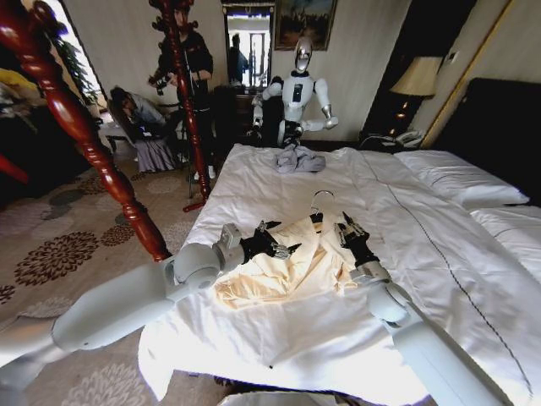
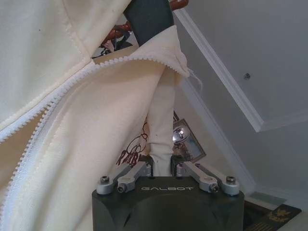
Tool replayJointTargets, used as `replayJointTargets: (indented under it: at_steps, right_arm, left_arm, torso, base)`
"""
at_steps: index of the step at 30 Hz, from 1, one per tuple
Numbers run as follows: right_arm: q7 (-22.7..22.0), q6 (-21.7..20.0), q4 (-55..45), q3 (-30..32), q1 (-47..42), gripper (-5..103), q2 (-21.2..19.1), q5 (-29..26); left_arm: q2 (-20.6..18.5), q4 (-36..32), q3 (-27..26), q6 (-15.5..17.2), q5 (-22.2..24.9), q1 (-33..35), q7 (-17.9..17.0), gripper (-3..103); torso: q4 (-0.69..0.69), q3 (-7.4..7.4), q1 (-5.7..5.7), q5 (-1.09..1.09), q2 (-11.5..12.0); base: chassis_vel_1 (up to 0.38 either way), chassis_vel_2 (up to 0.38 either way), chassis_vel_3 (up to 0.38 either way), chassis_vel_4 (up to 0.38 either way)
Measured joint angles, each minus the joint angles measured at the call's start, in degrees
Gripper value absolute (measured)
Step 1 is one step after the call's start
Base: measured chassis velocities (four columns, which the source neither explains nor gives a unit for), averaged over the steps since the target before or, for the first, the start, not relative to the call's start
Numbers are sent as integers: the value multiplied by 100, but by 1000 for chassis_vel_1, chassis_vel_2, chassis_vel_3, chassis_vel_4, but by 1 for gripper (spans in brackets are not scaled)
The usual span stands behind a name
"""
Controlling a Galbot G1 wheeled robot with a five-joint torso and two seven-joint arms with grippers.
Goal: Pick up the clothes from the bed and hang them on the clothes hanger.
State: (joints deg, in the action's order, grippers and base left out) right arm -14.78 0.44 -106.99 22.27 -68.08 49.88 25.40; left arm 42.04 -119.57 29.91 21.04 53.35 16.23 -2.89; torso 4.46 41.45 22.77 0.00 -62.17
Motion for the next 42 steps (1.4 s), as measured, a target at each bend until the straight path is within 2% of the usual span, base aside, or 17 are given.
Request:
replayJointTargets:
  at_steps: [9,12,14,15,18,20,21,23,24,27,28,30,42]
  right_arm:
    - [26,160,4,38,-68,18,32,234]
    - [37,197,6,18,-67,18,5,293]
    - [38,207,7,14,-70,18,0,312]
    - [45,239,7,13,-75,18,-7,358]
    - [51,260,6,11,-81,18,-13,386]
    - [54,253,-59,-4,-97,18,-23,386]
    - [57,246,-91,-5,-103,18,-26,392]
    - [61,243,-133,-4,-123,18,-34,426]
    - [61,243,-133,-4,-123,18,-34,426]
    - [66,289,-175,9,-136,18,-91,489]
    - [66,289,-175,9,-136,18,-91,489]
    - [76,297,-180,4,-117,18,-100,509]
    - [105,399,-177,-38,-38,18,-138,543]
  left_arm:
    - [-16,71,40,-64,-310,56,32,89]
    - [-15,134,120,-63,-406,97,18,81]
    - [-8,147,125,-64,-419,122,13,81]
    - [-2,163,130,-63,-442,169,10,71]
    - [-3,169,149,-63,-459,207,14,65]
    - [-18,172,179,-63,-514,225,52,54]
    - [-24,173,185,-63,-536,228,67,54]
    - [-47,152,193,-63,-546,245,75,44]
    - [-47,152,193,-63,-546,245,75,44]
    - [-109,81,186,-63,-544,312,82,27]
    - [-109,81,186,-63,-544,312,82,27]
    - [-130,75,174,-64,-553,343,121,20]
    - [-201,139,81,-286,-815,546,274,20]
  torso:
    - [0,0,0,0,0]
    - [0,0,0,0,0]
    - [0,1,0,0,0]
    - [0,0,0,0,0]
    - [0,0,0,0,0]
    - [0,0,0,0,0]
    - [1,0,0,0,0]
    - [0,0,0,0,0]
    - [0,0,0,0,0]
    - [0,0,0,0,0]
    - [0,0,0,0,0]
    - [0,0,0,0,0]
    - [0,0,0,0,0]
  base:
    - [0,0,0,0]
    - [0,0,0,0]
    - [0,0,0,0]
    - [0,0,0,0]
    - [0,0,0,0]
    - [0,0,0,0]
    - [0,0,0,0]
    - [0,0,0,0]
    - [0,0,0,0]
    - [0,0,0,0]
    - [0,0,0,0]
    - [0,0,0,0]
    - [0,0,0,0]
